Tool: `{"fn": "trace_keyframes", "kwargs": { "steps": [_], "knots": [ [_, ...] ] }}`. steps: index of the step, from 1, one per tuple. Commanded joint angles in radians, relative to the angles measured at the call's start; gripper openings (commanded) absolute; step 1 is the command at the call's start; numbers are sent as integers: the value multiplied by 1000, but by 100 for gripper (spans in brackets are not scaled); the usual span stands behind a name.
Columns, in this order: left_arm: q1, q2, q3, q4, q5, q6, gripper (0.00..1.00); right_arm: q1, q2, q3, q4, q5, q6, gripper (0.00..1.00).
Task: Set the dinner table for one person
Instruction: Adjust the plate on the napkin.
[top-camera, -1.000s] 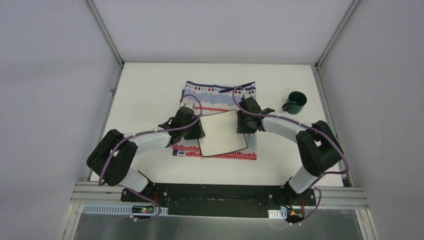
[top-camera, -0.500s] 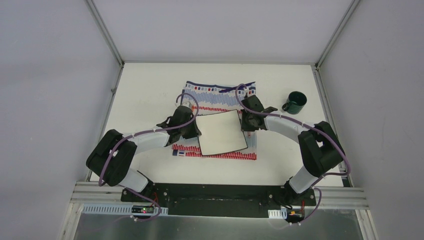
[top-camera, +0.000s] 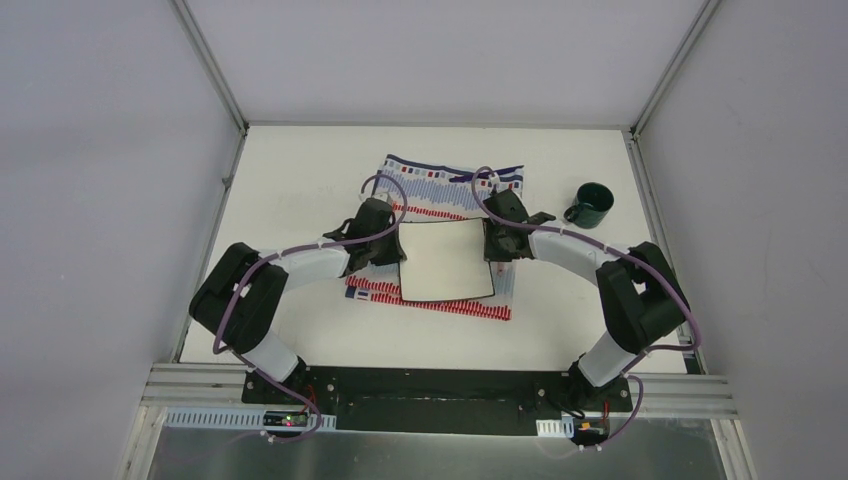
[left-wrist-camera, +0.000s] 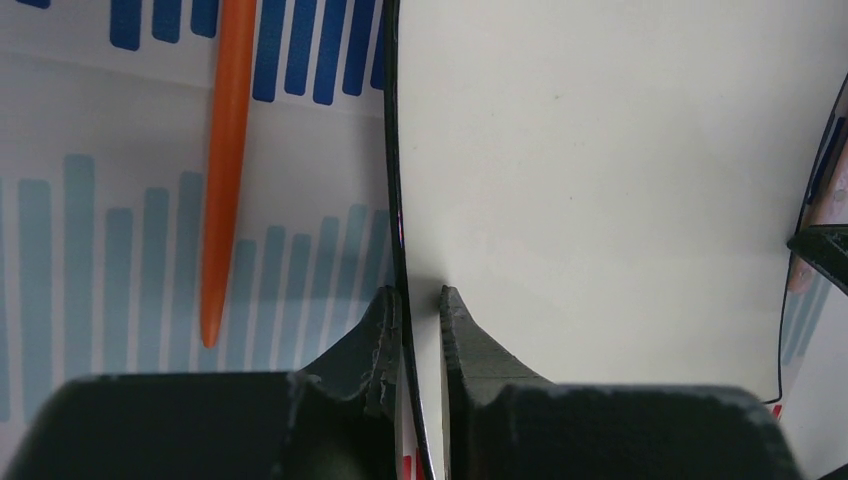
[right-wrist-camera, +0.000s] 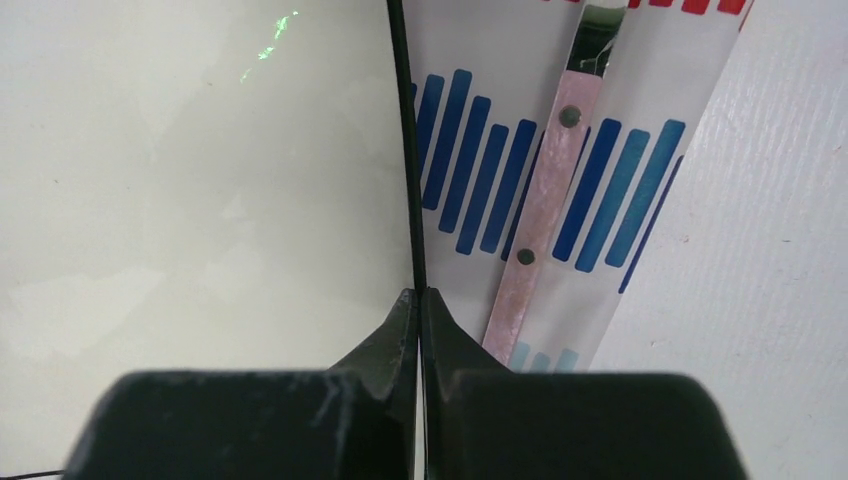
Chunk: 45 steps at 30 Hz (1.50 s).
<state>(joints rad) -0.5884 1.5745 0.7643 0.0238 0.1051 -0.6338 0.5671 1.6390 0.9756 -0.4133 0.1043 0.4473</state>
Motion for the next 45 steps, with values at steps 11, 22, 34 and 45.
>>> {"fn": "trace_keyframes", "kwargs": {
  "steps": [11,22,34,45],
  "knots": [
    [-39,63,112,16,95,87,3,25,121,18,81,-135,29,0],
    [-39,47,167,-19,84,106,3,25,140,-4,130,-176,38,0],
    [-39,150,297,-49,116,138,2,25,150,-8,148,-191,35,0],
    [-39,207,404,-95,115,172,2,26,165,-8,164,-207,42,0]
  ]
}}
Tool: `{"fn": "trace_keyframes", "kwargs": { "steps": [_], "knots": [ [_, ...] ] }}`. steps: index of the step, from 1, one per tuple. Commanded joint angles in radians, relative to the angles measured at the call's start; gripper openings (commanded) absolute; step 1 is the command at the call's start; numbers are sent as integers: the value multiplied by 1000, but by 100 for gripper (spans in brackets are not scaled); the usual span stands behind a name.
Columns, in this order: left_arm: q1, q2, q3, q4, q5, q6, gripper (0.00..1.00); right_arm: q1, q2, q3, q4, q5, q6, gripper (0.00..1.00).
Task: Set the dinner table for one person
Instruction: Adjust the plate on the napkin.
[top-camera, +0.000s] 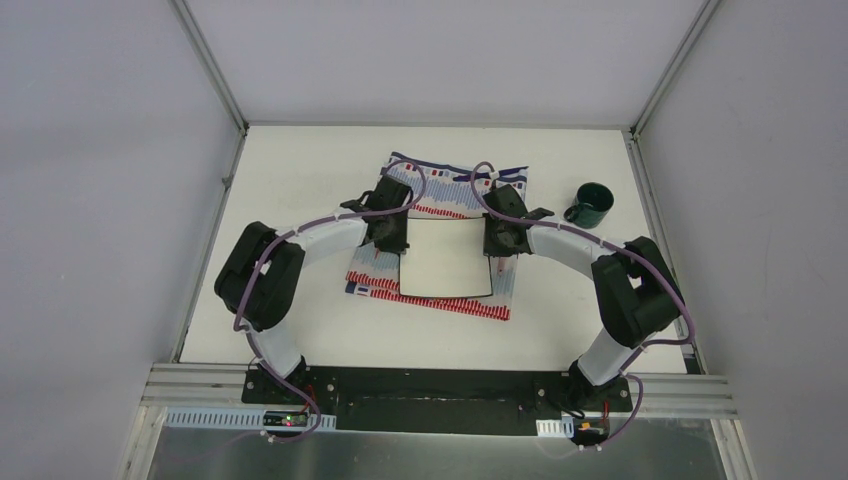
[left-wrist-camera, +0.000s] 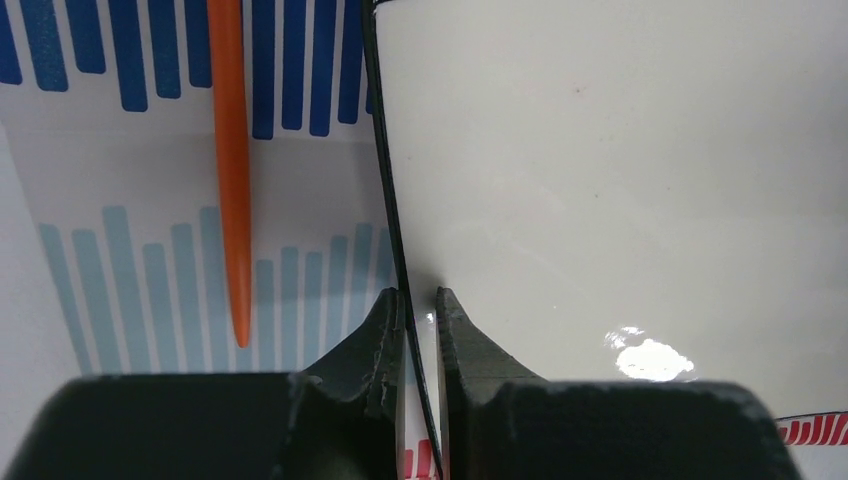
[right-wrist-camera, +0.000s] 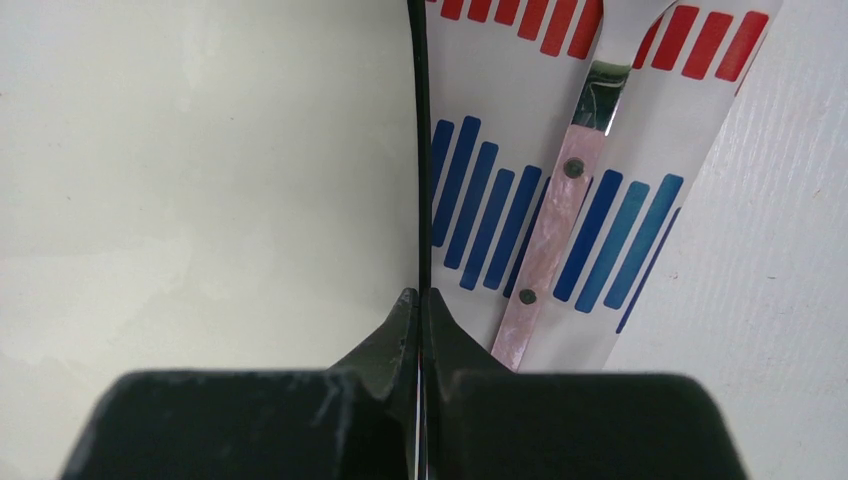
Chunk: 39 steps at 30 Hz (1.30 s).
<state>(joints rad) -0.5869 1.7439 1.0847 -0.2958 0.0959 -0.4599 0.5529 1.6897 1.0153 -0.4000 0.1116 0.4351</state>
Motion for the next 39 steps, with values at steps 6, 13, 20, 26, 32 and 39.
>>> {"fn": "trace_keyframes", "kwargs": {
  "steps": [6,13,20,26,32,39],
  "knots": [
    [-40,45,141,191,123,14,2,41,114,-50,158,-217,56,0],
    [-39,58,201,160,113,34,2,40,114,-50,162,-222,56,0],
    [-39,84,249,138,113,49,2,41,118,-41,163,-222,57,0],
    [-39,86,251,133,107,53,2,42,123,-26,163,-224,59,0],
    [-37,93,242,135,105,52,2,42,130,-23,164,-223,58,0],
    [-37,79,210,139,106,41,2,43,136,-29,167,-219,58,0]
  ]
}}
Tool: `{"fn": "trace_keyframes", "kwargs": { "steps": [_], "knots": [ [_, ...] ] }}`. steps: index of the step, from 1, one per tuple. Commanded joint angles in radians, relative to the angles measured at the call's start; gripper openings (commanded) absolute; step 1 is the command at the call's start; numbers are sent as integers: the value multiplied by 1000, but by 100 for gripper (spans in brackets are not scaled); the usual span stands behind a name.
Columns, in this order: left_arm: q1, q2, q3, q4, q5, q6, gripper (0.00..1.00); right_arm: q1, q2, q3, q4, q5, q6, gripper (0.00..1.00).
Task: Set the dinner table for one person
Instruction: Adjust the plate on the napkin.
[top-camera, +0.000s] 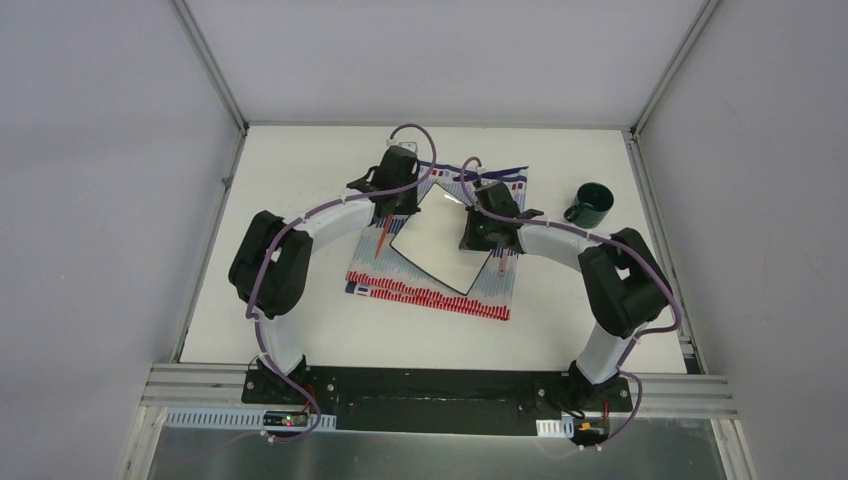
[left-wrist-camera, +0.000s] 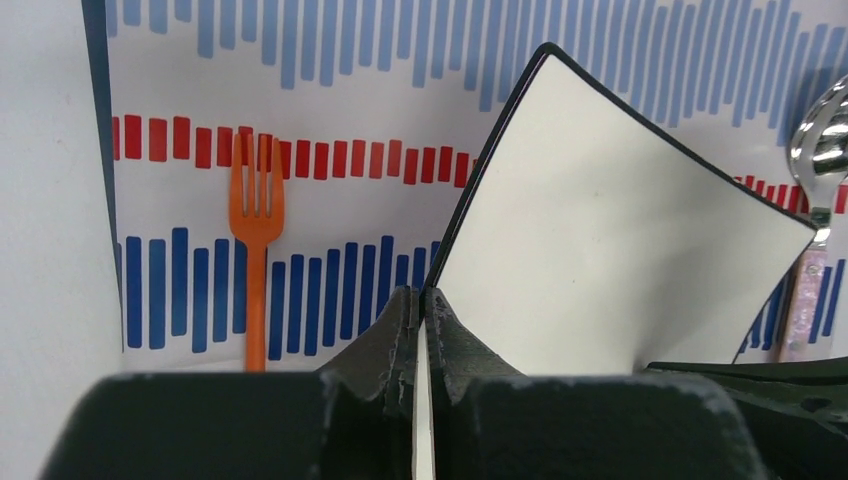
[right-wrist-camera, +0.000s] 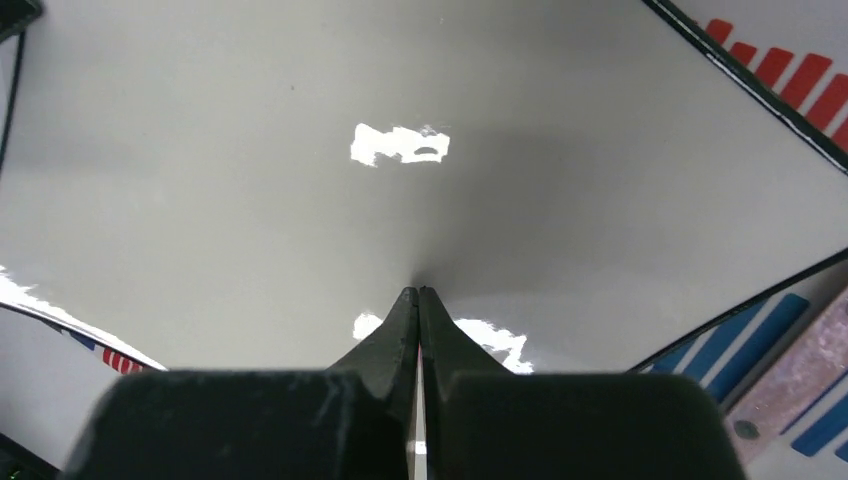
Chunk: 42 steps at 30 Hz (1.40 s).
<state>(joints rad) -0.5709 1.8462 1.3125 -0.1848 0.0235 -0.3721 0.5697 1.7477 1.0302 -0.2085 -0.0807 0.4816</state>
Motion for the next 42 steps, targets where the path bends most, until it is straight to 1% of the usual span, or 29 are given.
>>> {"fn": "trace_keyframes", "kwargs": {
  "steps": [1,9,18,21,23,26,28,31,35,42],
  "knots": [
    [-53,-30,-26,27,176,-49,2,25,78,-45,-25,-27,11,0],
    [-55,-116,-132,43,165,-89,2,25,87,-47,-18,-28,12,0],
    [-55,-156,-229,74,153,-108,0,25,74,-53,-17,-14,11,0],
    [-64,-195,-255,79,133,-114,0,26,58,-54,-28,15,7,0],
    [-87,-243,-265,69,90,-102,0,28,30,-59,-42,49,5,0],
    [-137,-304,-243,-14,-5,-78,0,37,-38,-56,-93,138,-12,0],
    [-164,-335,-242,-42,-42,-70,0,38,-86,-48,-134,187,-27,0],
    [-184,-367,-268,-45,-53,-83,0,39,-143,-23,-204,247,-50,0],
    [-191,-368,-323,-30,-59,-99,0,39,-181,-9,-246,289,-65,0],
    [-202,-341,-397,26,-54,-120,0,38,-173,-5,-259,308,-70,0]
  ]
}}
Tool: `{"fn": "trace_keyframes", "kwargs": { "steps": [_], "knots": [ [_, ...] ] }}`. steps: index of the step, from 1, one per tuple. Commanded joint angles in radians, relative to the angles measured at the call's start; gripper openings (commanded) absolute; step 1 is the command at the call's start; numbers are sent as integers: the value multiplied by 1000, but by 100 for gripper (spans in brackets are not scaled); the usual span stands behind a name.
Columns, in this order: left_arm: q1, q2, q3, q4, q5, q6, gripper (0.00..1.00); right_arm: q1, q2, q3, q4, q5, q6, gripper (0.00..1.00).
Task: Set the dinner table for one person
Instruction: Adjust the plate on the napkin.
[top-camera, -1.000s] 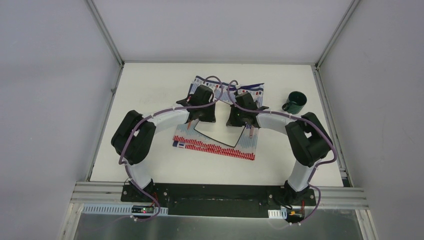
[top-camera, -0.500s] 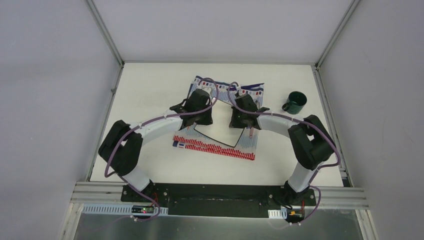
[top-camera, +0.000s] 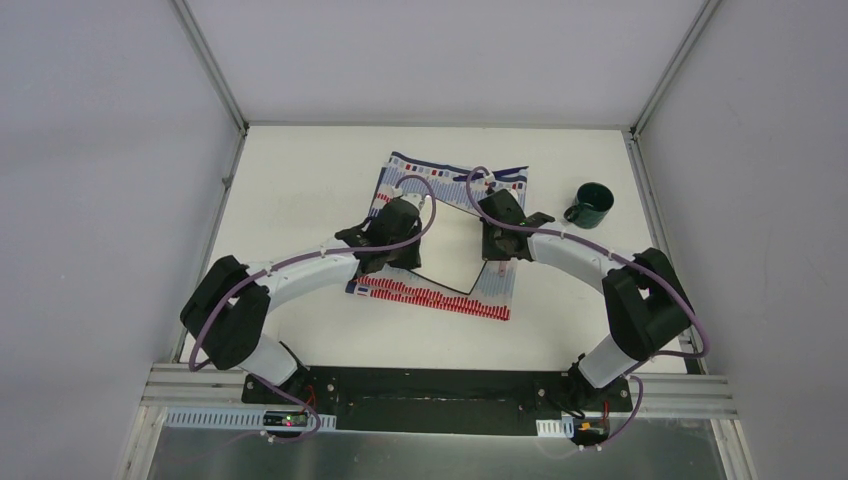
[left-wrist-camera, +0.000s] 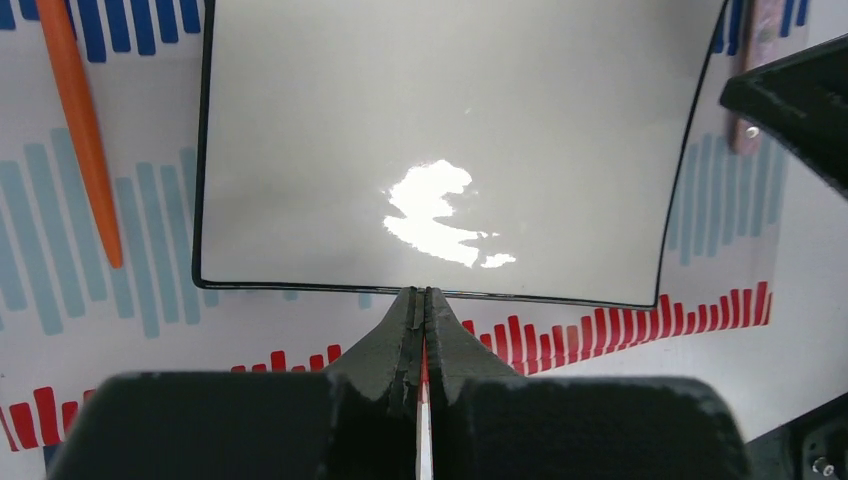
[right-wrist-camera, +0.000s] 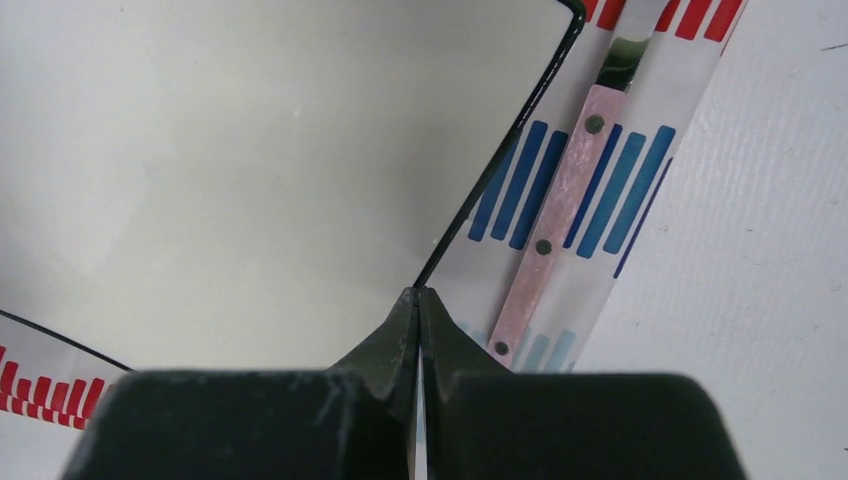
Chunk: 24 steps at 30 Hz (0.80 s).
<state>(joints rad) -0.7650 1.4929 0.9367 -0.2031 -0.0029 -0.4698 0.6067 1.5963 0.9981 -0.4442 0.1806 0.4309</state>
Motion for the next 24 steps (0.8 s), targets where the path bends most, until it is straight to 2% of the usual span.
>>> {"fn": "trace_keyframes", "kwargs": {
  "steps": [1,24],
  "knots": [
    [-10,14,-22,46,-27,-23,0,1,-16,27,-20,46,-19,0],
    [-39,19,-87,85,-5,-62,0,2,144,59,55,53,-12,0]
  ]
}}
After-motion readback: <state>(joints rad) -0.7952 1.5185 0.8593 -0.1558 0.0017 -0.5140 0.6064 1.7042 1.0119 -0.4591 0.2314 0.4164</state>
